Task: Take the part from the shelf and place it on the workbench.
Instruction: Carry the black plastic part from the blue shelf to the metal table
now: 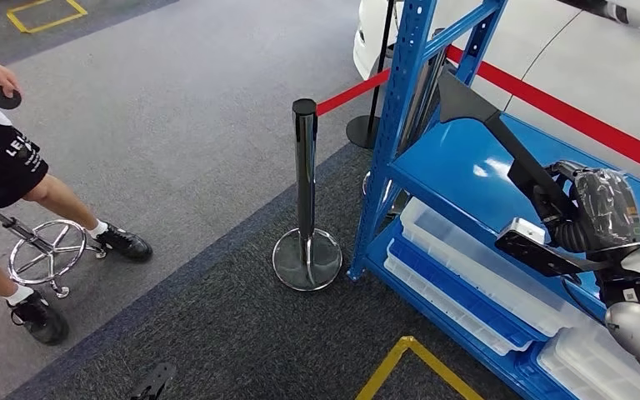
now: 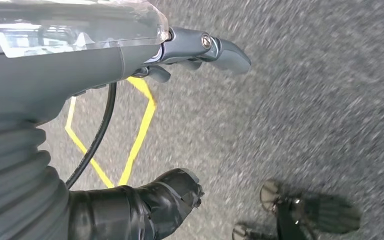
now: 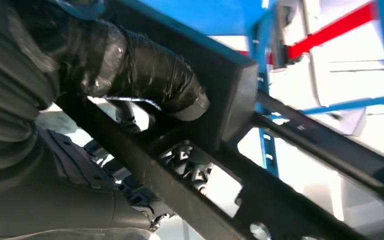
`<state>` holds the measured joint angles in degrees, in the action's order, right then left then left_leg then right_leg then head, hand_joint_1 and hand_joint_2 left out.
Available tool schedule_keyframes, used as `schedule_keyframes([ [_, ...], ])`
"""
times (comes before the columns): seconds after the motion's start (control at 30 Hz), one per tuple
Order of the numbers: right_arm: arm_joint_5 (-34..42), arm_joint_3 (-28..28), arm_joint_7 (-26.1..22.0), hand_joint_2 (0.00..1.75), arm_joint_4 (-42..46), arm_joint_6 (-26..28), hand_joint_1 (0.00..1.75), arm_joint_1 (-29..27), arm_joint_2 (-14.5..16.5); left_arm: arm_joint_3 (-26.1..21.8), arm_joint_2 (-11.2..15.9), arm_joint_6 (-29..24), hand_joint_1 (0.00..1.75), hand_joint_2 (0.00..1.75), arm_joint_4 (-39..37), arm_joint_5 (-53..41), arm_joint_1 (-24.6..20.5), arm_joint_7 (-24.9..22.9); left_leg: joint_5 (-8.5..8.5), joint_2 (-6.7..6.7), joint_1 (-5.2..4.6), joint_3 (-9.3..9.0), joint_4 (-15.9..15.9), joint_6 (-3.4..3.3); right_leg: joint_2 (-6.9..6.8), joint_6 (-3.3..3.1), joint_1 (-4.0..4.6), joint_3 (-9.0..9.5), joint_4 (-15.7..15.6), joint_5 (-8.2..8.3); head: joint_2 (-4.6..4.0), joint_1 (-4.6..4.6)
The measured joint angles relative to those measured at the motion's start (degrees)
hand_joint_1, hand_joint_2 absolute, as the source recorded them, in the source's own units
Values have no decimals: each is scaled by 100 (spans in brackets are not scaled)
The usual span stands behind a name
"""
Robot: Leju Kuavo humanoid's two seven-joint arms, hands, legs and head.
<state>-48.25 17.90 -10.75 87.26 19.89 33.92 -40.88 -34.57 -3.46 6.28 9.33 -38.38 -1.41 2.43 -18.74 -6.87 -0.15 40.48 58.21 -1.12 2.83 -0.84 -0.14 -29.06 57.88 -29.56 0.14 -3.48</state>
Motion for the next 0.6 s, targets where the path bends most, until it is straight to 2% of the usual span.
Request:
schedule_keyframes([
  [0.03,-1,-1,6,175,1,10,175,-1,3,1,-4,-1,0,175,-2,0,9,-2,-108,120,-7,50,69,25,-87,-42,-16,-29,-40,74,-1,-8],
  [0.07,-2,-8,16,175,1,23,175,-6,3,1,-7,-3,0,175,-3,0,10,-2,-332,290,-5,125,255,51,-179,-76,-31,-72,-79,150,-1,-14],
  [0.1,-2,-21,32,175,1,37,175,-12,0,1,-12,-6,0,175,-4,0,4,-1,-628,468,16,217,550,79,-266,-97,-24,-128,-93,211,-1,-22],
  [0.13,2,-41,44,175,1,55,175,-21,-4,1,-11,-9,0,175,-4,1,-4,1,-910,570,51,313,919,117,-348,-106,-22,-196,-94,268,-1,-26],
  [0.17,19,-69,55,175,1,73,175,-35,-9,1,-10,-14,0,175,-4,3,-9,3,-1089,617,92,383,1289,162,-434,-92,-25,-270,-90,324,-1,-27],
  [0.2,55,-105,57,175,6,96,175,-64,-19,1,-10,-18,0,175,-4,8,-8,5,-1120,638,134,394,1555,207,-520,-72,-33,-346,-81,377,-1,-28],
  [0.23,108,-151,47,175,26,123,175,-115,-41,1,-10,-23,0,175,-4,19,-5,7,-1036,656,176,325,1663,254,-605,-42,-43,-425,-67,426,-1,-29],
  [0.27,173,-213,29,175,71,153,175,-198,-78,1,-10,-30,0,175,-4,36,-1,9,-892,690,216,151,1572,297,-693,-6,-56,-503,-42,467,-1,-30],
  [0.3,233,-291,9,175,152,179,175,-306,-132,1,-11,-39,0,175,-4,53,0,10,-781,771,250,-126,1295,336,-782,28,-67,-572,-5,496,-1,-30],
  [0.33,288,-391,-2,175,267,201,175,-452,-204,1,-11,-47,0,175,-4,68,-4,9,-786,898,258,-462,900,371,-866,65,-72,-636,42,510,-1,-34],
  [0.37,348,-515,-12,175,407,222,175,-634,-288,1,-9,-61,0,175,-4,81,-6,5,-848,995,245,-735,532,358,-954,102,-73,-679,91,520,0,-32],
  [0.4,425,-661,-35,175,557,228,175,-854,-365,0,-7,-72,0,175,-4,89,1,0,-935,1058,221,-912,258,327,-1043,141,-69,-699,126,530,0,-32],
  [0.43,527,-824,-89,175,703,209,175,-1105,-424,-2,-3,-81,0,175,-4,97,20,-4,-1000,1047,183,-971,112,272,-1129,186,-71,-704,139,548,1,-30],
  [0.47,646,-991,-183,175,842,161,175,-1368,-457,-4,3,-89,0,175,-4,102,55,-4,-986,974,161,-932,71,187,-1212,233,-84,-691,135,578,1,-25],
  [0.5,757,-1141,-305,175,970,89,175,-1622,-466,-5,10,-91,0,175,-4,104,94,-1,-946,916,153,-903,48,116,-1211,280,-113,-689,138,572,0,-25],
  [0.53,848,-1269,-437,175,1101,14,175,-1858,-464,-7,15,-92,0,175,-4,104,124,4,-891,860,146,-862,30,39,-1090,315,-142,-713,190,478,0,-21],
  [0.57,906,-1373,-554,175,1238,-43,175,-2075,-462,-8,20,-92,0,175,-4,104,138,12,-824,814,142,-815,9,-30,-891,332,-162,-769,343,280,-1,-18],
  [0.6,927,-1451,-650,175,1377,-79,175,-2264,-460,-8,25,-93,0,175,-4,103,134,21,-754,764,131,-755,2,-84,-646,332,-166,-857,612,-5,-1,-15],
])
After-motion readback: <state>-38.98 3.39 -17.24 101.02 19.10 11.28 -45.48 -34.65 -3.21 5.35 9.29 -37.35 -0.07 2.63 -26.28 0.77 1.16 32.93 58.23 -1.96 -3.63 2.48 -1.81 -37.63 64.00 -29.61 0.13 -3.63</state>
